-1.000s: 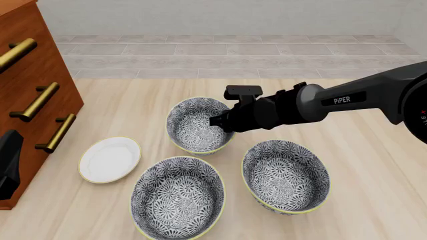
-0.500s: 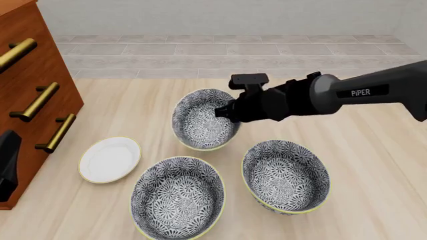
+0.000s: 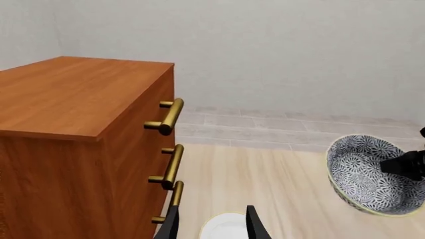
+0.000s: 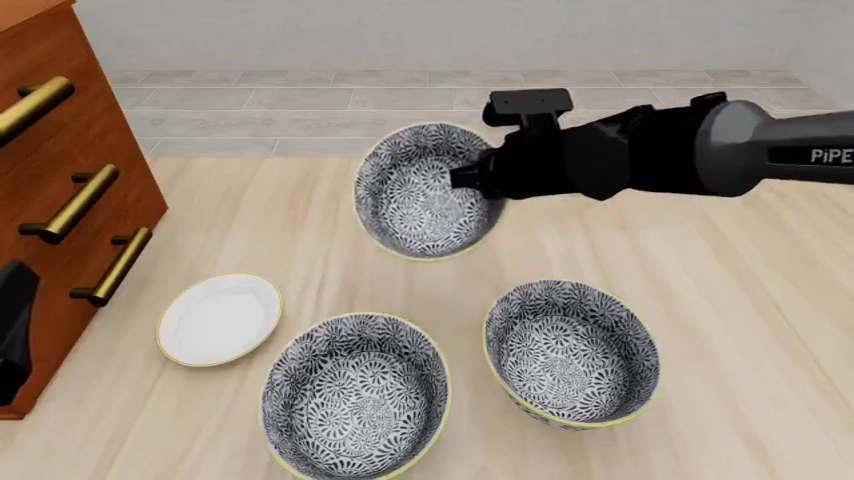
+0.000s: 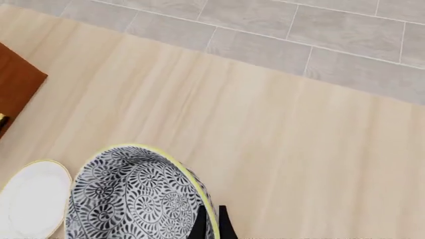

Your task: Stack the bowl at the front on the bowl in the middle.

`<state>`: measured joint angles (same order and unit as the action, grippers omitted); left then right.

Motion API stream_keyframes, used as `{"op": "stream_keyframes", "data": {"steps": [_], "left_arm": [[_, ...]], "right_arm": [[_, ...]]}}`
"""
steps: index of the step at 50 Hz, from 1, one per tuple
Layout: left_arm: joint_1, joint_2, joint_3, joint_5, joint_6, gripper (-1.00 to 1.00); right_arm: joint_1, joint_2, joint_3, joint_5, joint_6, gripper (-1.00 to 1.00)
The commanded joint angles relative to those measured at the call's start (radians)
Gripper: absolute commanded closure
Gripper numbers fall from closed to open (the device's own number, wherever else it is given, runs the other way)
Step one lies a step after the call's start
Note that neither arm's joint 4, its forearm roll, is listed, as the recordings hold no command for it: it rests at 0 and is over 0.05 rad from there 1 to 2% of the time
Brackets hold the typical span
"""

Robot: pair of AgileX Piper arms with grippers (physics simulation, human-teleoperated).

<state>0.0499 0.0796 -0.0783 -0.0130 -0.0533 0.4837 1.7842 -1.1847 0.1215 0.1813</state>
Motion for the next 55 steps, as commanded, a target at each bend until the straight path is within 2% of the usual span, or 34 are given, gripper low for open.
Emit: {"op": "stream_keyframes", "data": {"steps": [1, 3, 10, 19, 28, 45, 55], "left_arm": [[0.001, -0.019, -0.003, 0.018, 0.006, -1.00], [0.015, -0.009, -0.002, 0.010, 0.022, -1.00], [0.006, -0.027, -0.012, 0.025, -0.003, -1.00], [0.010, -0.018, -0.009, 0.016, -0.016, -1.00], [0.008, -0.025, -0.005, 0.022, -0.012, -1.00], [0.008, -0.076, 0.003, 0.061, -0.005, -1.00], [0.064, -0.077, 0.007, 0.026, 0.031, -1.00]], "right_arm": [[-0.003, -0.070, 0.017, 0.016, -0.006, 1.00], [-0.001, -0.079, 0.023, 0.017, -0.004, 1.00], [-0.006, -0.101, 0.036, 0.025, -0.007, 1.00], [-0.008, -0.187, 0.087, 0.046, 0.030, 1.00], [0.010, -0.357, 0.215, 0.064, 0.060, 1.00], [-0.009, -0.558, 0.367, 0.099, 0.097, 1.00], [-0.020, -0.654, 0.420, 0.141, 0.103, 1.00]]}}
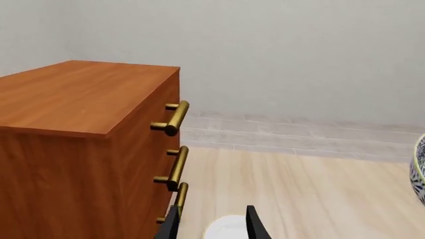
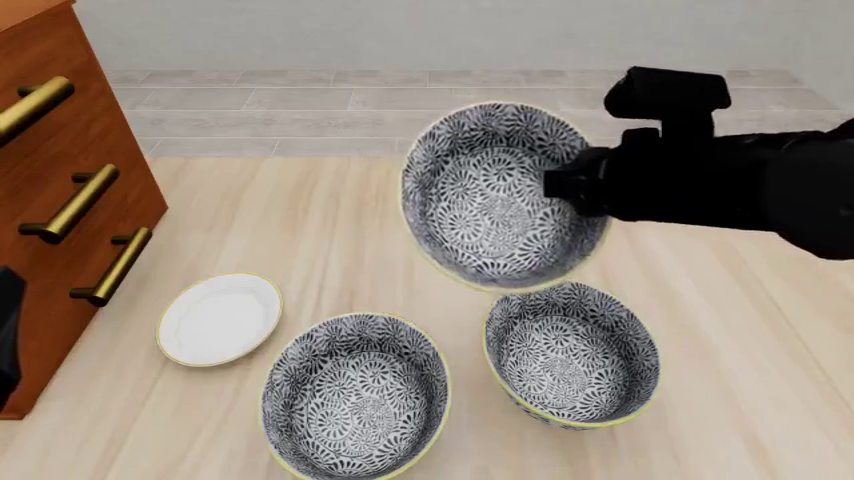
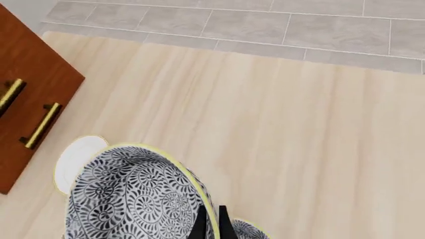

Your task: Stack the bowl at the front on the bowl in the middle.

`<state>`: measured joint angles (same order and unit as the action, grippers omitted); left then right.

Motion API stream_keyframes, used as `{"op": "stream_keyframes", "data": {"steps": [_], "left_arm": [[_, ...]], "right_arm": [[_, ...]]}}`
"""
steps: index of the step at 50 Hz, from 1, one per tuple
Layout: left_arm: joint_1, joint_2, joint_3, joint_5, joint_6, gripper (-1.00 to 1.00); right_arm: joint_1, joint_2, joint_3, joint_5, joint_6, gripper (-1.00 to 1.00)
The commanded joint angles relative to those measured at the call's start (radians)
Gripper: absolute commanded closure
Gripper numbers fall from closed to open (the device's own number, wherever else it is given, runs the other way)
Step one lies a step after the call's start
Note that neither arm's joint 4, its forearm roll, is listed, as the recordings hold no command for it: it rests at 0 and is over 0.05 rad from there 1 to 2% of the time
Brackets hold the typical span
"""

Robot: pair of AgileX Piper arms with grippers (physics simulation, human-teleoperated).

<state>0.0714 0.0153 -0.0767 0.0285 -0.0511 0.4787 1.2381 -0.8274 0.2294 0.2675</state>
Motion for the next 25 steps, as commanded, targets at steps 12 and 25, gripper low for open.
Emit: {"op": "stream_keyframes", "data": {"steps": [12, 25], "left_arm": [[0.034, -0.015, -0.010, -0.032, -0.009, -1.00], [0.017, -0.014, -0.011, -0.036, -0.025, -1.00]], "right_arm": [[-0.070, -0.138, 0.132, 0.046, 0.018, 1.00], [-0.118, -0.134, 0.204, 0.016, 0.024, 1.00]]}}
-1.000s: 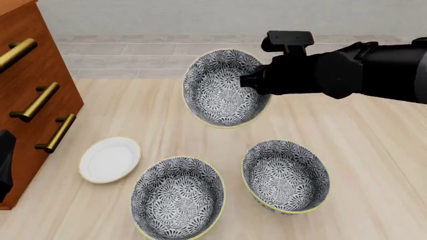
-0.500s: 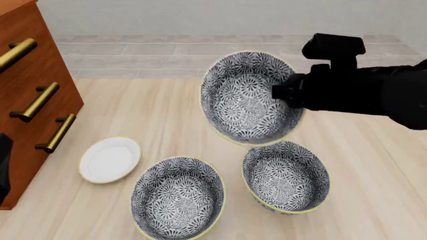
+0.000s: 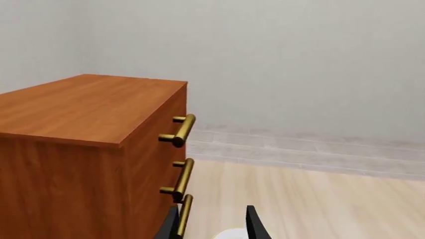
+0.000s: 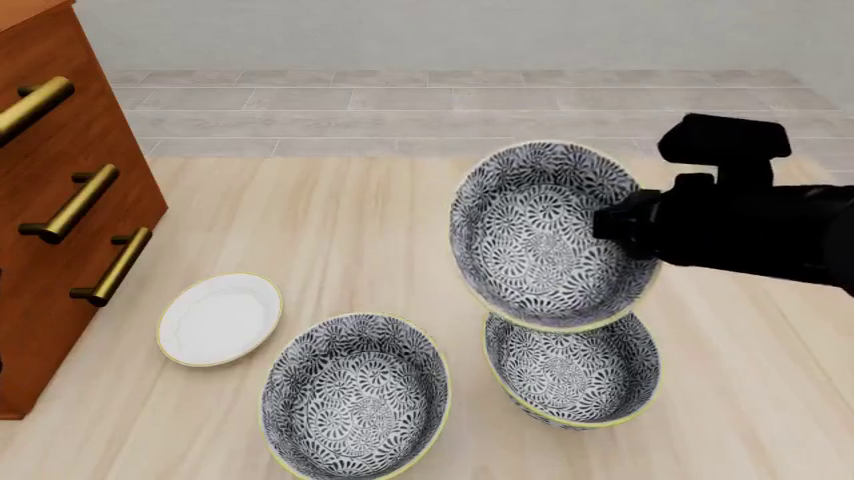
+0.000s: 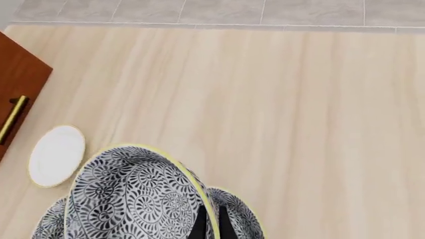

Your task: Stack the bowl at the front on the bowl in the middle.

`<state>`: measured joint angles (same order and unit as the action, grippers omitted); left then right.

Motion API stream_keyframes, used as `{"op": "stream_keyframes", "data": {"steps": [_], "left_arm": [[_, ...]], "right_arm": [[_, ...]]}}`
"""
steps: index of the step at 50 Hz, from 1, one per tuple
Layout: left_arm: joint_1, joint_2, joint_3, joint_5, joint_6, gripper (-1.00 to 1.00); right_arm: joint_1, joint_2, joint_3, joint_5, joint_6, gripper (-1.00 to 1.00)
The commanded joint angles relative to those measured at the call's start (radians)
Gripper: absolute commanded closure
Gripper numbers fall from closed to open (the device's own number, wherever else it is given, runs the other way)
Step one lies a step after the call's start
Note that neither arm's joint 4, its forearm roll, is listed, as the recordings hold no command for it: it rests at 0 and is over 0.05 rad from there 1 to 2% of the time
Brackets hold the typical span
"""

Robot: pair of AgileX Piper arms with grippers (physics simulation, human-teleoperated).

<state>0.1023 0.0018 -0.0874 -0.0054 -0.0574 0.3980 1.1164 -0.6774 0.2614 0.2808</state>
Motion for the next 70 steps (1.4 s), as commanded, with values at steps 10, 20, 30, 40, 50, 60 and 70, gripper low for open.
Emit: {"op": "stream_keyframes", "data": {"steps": [10, 20, 30, 40, 50, 60, 70], "left_arm": [[-0.029, 0.001, 0.004, 0.006, -0.039, -1.00], [-0.036, 0.000, 0.003, 0.005, -0.049, -1.00], [-0.028, -0.001, -0.003, 0.008, -0.047, -1.00], [-0.030, -0.001, 0.000, 0.007, -0.039, -1.00], [-0.042, -0.002, -0.003, 0.005, -0.007, -1.00], [-0.046, -0.001, 0.004, 0.011, -0.001, -1.00], [-0.051, -0.001, 0.005, 0.014, 0.000, -1.00]], "right_arm": [[-0.037, -0.015, 0.079, -0.027, 0.019, 1.00], [-0.033, -0.049, 0.137, -0.034, 0.023, 1.00], [-0.016, -0.083, 0.183, -0.040, 0.038, 1.00], [-0.021, -0.077, 0.207, -0.063, 0.049, 1.00], [-0.027, -0.062, 0.210, -0.076, 0.049, 1.00], [-0.032, -0.063, 0.212, -0.076, 0.048, 1.00], [-0.052, -0.030, 0.234, -0.112, 0.040, 1.00]]}}
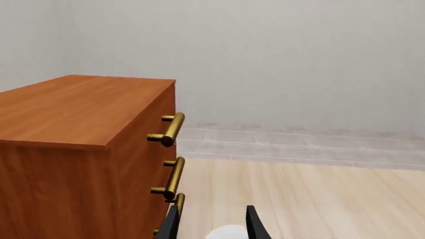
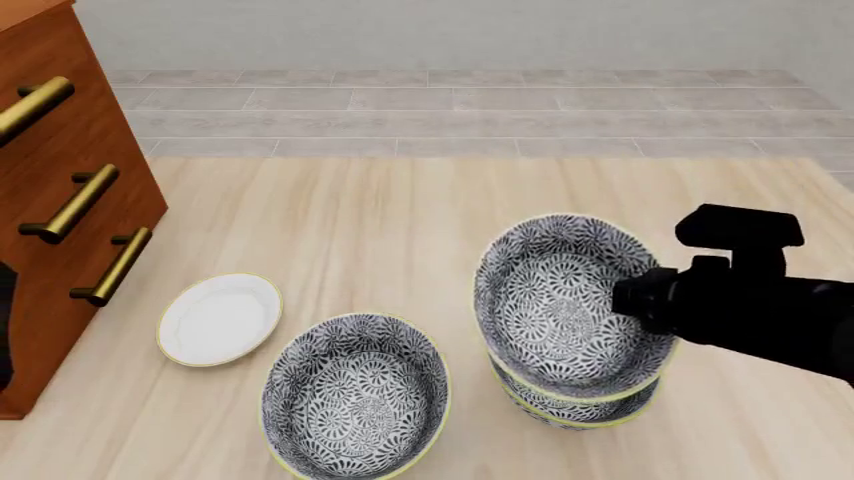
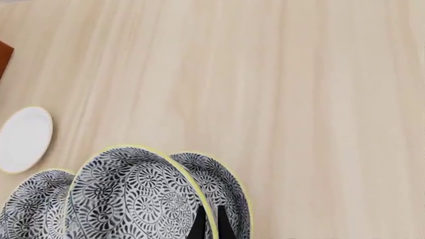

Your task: Stack the bowl at the front on the bowl in the middle.

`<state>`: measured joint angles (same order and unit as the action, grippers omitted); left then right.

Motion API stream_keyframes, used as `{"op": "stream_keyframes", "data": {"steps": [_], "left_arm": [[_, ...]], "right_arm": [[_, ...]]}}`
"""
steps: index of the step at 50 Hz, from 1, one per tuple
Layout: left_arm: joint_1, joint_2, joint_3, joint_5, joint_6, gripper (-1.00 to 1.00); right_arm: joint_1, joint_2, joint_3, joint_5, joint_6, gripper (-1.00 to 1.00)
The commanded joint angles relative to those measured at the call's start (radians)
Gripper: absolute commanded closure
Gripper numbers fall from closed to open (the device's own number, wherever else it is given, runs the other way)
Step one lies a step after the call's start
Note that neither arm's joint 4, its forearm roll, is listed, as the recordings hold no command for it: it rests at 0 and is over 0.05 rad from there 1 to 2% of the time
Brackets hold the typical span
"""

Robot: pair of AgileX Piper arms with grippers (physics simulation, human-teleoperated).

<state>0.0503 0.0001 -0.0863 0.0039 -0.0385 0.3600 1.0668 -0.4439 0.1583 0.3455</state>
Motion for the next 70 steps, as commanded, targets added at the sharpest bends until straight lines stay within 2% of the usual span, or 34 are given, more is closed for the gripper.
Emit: {"op": "stream_keyframes", "data": {"steps": [1, 11, 26, 54, 55, 70], "left_arm": [[0.000, 0.000, 0.003, 0.005, -0.019, -1.00], [-0.006, 0.000, 0.001, 0.008, -0.022, -1.00], [-0.011, 0.000, 0.003, 0.007, -0.024, -1.00], [-0.014, 0.000, -0.002, 0.006, -0.025, -1.00], [-0.013, 0.000, -0.002, 0.006, -0.025, -1.00], [-0.014, 0.000, -0.007, 0.003, -0.024, -1.00]], "right_arm": [[-0.015, 0.020, 0.000, -0.009, -0.025, 1.00], [-0.005, 0.008, 0.019, -0.009, -0.023, 1.00], [-0.043, 0.046, 0.044, -0.050, -0.044, 1.00], [-0.058, 0.046, 0.044, -0.054, -0.060, 1.00], [-0.057, 0.045, 0.044, -0.054, -0.061, -1.00], [-0.056, 0.040, 0.044, -0.053, -0.064, -1.00]]}}
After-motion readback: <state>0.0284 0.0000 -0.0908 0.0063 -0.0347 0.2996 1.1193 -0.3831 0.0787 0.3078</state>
